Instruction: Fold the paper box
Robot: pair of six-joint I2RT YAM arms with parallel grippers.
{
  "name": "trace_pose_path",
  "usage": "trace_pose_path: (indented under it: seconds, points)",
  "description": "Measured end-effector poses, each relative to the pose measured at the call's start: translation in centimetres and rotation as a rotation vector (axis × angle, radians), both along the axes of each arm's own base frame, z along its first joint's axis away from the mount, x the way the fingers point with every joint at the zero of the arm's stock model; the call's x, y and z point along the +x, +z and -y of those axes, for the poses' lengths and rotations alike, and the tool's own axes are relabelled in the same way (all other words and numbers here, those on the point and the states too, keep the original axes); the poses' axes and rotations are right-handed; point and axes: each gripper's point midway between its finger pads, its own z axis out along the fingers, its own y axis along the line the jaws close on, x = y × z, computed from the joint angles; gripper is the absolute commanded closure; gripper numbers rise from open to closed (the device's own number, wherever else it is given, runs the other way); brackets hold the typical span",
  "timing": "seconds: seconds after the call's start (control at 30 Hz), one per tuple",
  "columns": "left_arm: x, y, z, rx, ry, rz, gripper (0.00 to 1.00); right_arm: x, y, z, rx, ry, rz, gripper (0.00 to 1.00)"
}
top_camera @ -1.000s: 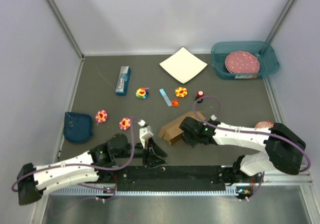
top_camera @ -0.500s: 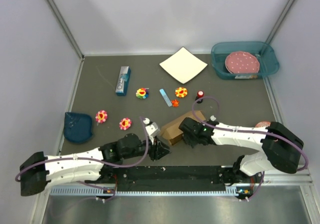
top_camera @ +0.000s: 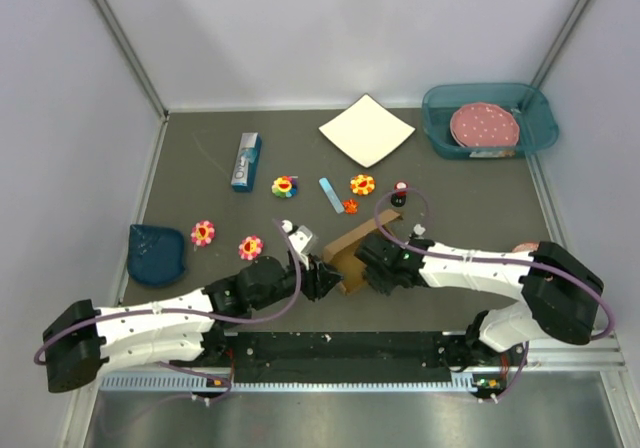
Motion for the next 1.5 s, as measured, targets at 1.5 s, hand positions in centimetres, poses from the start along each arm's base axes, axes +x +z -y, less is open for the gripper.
trace_pose_path:
  seconds: [1.5]
  points:
    - [11.8, 1.7, -4.1, -0.007, 0.438, -0.13, 0.52, 6.7, 14.9, 16.4, -0.482, 0.107, 0.593, 0.55]
